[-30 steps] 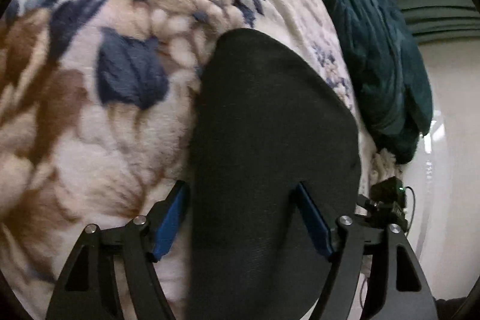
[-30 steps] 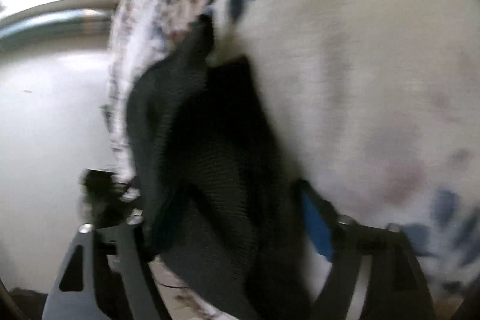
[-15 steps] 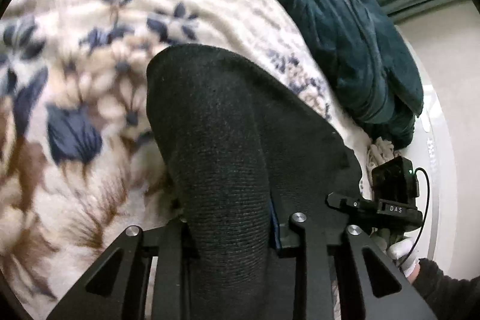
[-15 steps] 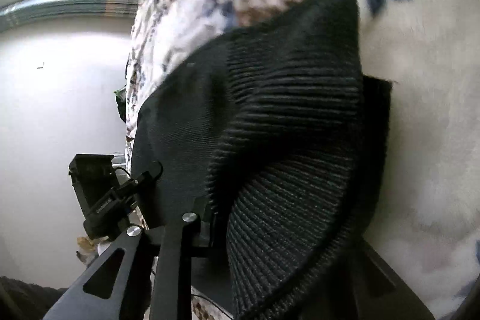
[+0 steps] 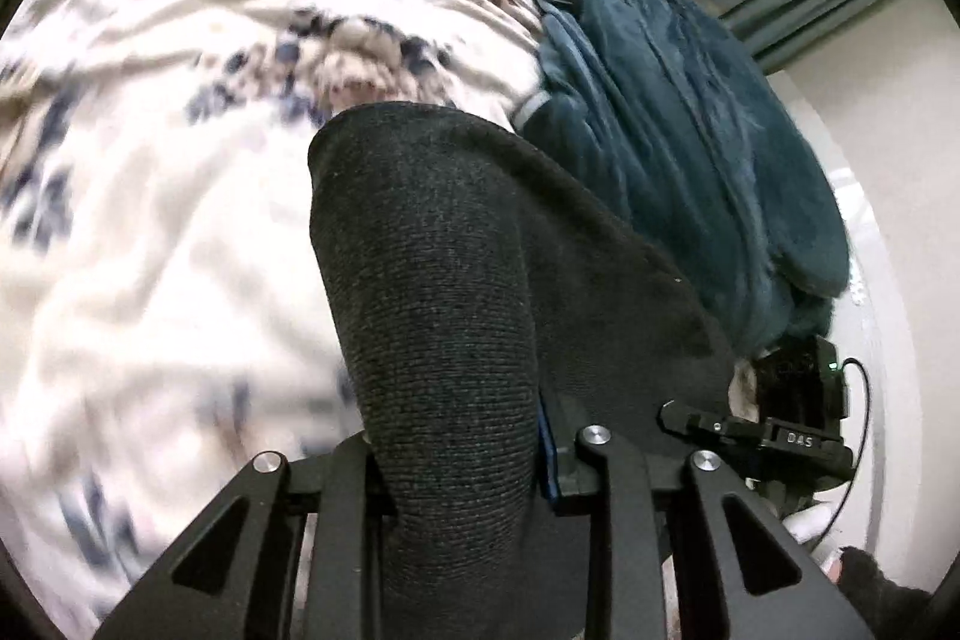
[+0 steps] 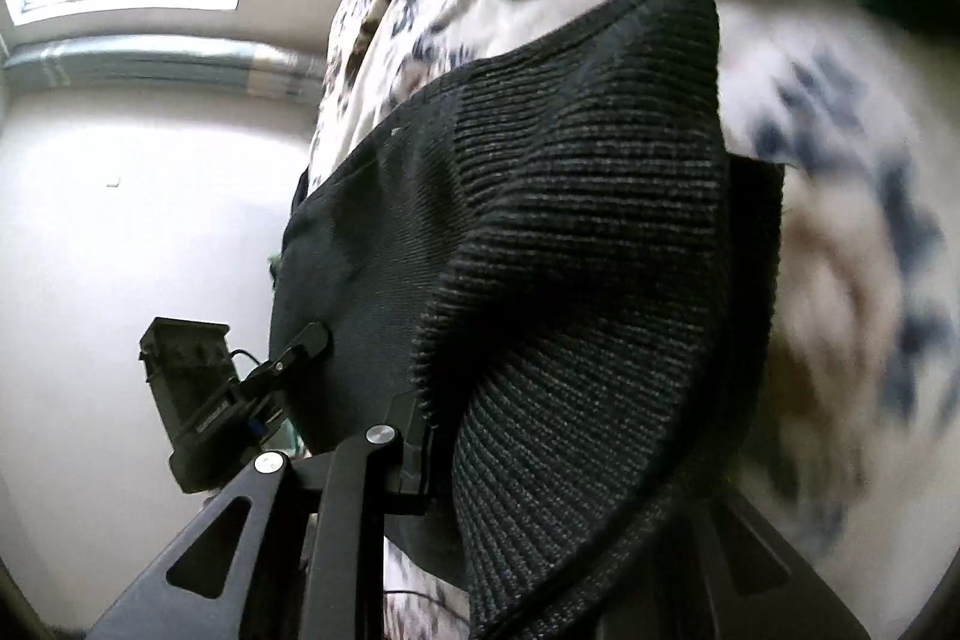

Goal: Fold small clothes

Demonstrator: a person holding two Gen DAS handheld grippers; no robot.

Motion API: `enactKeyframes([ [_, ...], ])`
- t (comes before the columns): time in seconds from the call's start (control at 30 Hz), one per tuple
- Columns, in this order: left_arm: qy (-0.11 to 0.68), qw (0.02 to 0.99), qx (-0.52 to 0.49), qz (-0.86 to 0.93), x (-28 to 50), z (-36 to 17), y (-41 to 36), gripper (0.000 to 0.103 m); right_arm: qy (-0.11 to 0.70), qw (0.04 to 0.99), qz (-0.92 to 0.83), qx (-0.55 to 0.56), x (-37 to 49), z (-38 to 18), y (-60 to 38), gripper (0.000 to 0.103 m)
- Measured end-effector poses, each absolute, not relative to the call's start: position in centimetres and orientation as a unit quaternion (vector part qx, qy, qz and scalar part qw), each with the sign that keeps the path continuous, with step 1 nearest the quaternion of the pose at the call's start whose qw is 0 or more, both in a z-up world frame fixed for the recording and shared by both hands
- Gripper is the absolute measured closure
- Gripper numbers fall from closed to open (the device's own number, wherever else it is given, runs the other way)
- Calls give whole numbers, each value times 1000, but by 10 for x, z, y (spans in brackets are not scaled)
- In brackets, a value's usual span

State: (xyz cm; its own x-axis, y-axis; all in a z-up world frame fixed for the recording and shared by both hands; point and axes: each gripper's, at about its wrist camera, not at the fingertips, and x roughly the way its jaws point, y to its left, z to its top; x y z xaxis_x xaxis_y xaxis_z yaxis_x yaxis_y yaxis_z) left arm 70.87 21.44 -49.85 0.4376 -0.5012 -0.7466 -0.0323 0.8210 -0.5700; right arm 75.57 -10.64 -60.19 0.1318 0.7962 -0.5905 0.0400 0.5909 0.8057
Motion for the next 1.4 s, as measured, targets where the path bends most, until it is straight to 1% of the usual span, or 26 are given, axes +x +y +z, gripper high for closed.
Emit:
enactKeyframes([
  [0.13,540,795,-238,-137,764,-534,225,78,606,677,255,331,813,-623,-92,79],
  [0.2,572,776,-238,-122,780,-561,229,74,634,677,223,298,830,-635,-89,67],
  [0.23,578,772,-235,-118,780,-568,230,66,649,684,197,266,834,-637,-90,65],
  [0.27,580,771,-236,-116,779,-572,231,61,652,688,191,255,832,-636,-93,60],
  [0.3,579,771,-237,-116,775,-574,233,58,651,691,191,250,829,-635,-96,57],
  [0.33,579,773,-235,-114,771,-574,235,51,649,696,191,241,824,-633,-99,56],
  [0.37,579,773,-234,-110,766,-574,237,45,647,702,189,230,817,-631,-104,51],
  [0.4,577,774,-238,-107,758,-573,241,45,649,708,180,211,809,-629,-107,46],
  [0.5,568,782,-244,-86,739,-564,248,45,650,731,146,146,789,-627,-126,46],
  [0.63,566,799,-200,-32,712,-547,238,26,651,746,98,104,755,-619,-147,45],
  [0.67,564,805,-182,-22,705,-541,232,26,646,753,82,91,749,-614,-149,37],
  [0.7,562,810,-167,-13,699,-537,226,25,640,762,64,74,741,-605,-149,25],
  [0.73,559,816,-143,1,691,-530,217,18,633,770,51,60,732,-597,-149,16],
  [0.77,561,819,-123,12,685,-526,210,9,625,779,35,42,725,-587,-144,0],
  [0.83,558,824,-85,44,673,-517,198,6,613,790,13,20,714,-572,-134,0],
  [0.9,554,828,-43,75,658,-503,181,6,595,804,-10,-2,700,-554,-124,0],
  [1.0,547,833,-44,70,642,-487,169,5,575,818,-31,-15,682,-528,-116,0],
  [1.13,538,839,-45,61,621,-451,154,5,556,830,-50,-17,669,-489,-96,0],
  [1.33,512,856,-33,53,585,-382,130,5,521,852,-52,-23,623,-403,-89,0],
  [1.4,500,864,-31,50,565,-351,122,6,507,860,-50,-25,604,-368,-89,0],
])
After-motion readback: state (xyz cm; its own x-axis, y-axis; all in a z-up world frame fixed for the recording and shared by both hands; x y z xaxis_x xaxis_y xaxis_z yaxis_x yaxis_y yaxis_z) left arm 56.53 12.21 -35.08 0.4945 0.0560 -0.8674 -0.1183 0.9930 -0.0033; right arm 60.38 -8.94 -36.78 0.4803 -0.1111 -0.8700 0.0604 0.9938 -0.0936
